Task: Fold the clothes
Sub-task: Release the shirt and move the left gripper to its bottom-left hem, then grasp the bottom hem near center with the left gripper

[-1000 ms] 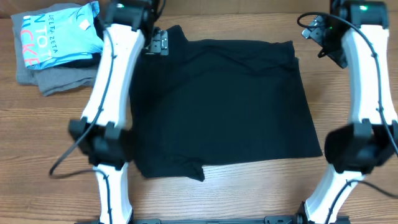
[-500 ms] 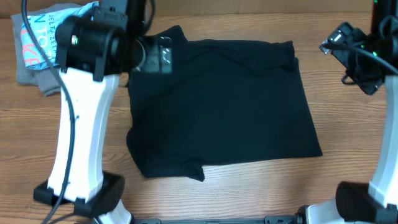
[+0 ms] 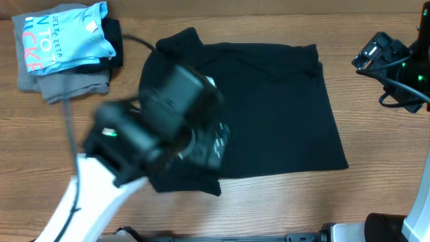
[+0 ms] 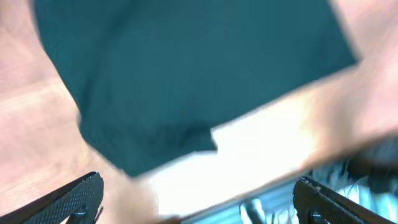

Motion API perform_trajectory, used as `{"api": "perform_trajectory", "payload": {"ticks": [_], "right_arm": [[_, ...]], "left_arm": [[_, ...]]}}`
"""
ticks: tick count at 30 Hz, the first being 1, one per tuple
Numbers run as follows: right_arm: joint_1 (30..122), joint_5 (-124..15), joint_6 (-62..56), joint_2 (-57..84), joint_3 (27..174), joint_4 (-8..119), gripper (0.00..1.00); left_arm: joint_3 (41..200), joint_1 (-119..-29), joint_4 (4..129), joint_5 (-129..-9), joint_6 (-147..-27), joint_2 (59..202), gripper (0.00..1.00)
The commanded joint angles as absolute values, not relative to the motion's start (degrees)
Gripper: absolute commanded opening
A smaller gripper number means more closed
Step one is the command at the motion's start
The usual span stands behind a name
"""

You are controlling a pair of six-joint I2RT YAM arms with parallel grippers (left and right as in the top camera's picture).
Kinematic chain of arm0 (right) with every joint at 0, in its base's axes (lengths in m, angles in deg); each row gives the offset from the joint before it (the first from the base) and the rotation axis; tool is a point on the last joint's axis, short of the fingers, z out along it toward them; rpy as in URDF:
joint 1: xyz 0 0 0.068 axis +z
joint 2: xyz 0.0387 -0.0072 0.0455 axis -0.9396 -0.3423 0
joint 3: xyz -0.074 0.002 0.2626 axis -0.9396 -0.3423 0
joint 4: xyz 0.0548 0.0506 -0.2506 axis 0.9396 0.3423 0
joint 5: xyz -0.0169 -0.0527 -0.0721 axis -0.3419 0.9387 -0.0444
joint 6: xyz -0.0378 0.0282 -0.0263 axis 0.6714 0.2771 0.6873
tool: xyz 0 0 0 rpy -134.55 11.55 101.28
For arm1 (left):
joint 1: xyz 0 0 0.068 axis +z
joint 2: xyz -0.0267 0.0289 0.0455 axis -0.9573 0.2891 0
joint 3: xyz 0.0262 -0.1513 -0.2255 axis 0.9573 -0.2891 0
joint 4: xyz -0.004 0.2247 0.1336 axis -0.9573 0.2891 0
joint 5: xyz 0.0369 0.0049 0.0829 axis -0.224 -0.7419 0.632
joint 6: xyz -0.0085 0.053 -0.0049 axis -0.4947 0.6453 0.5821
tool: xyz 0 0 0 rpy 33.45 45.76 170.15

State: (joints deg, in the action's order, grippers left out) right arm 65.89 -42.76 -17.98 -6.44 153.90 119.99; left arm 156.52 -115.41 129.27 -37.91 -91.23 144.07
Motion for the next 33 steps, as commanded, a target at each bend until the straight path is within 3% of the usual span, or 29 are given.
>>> {"api": "perform_trajectory", "payload": {"ticks": [1,5,15,22,33], "right_arm": [[65.8,-42.8,-17.0,-5.4,154.5,119.8,1.00],[65.8,-41.9,-17.0,-5.6,154.4,119.2,1.00],[65.7,-35.7,-17.0,-5.7,154.5,118.0,1.00],[65.7,-35.8,-17.0,-6.8,154.5,115.5,1.00],[65.7,-36.1,-17.0,-11.6,154.5,116.1,1.00]], "left_arm": [[143.5,-121.8,127.2,-38.3,-98.6,143.7,1.00],[129.4,-126.3,117.7,-38.3,-103.3,145.2,1.00],[109.3,-126.4,102.3,-43.3,-108.9,151.1,0.97],[102.3,-126.3,93.7,-45.8,-109.5,157.8,0.95],[102.3,-120.8,91.8,-45.2,-103.0,162.6,0.90]]}}
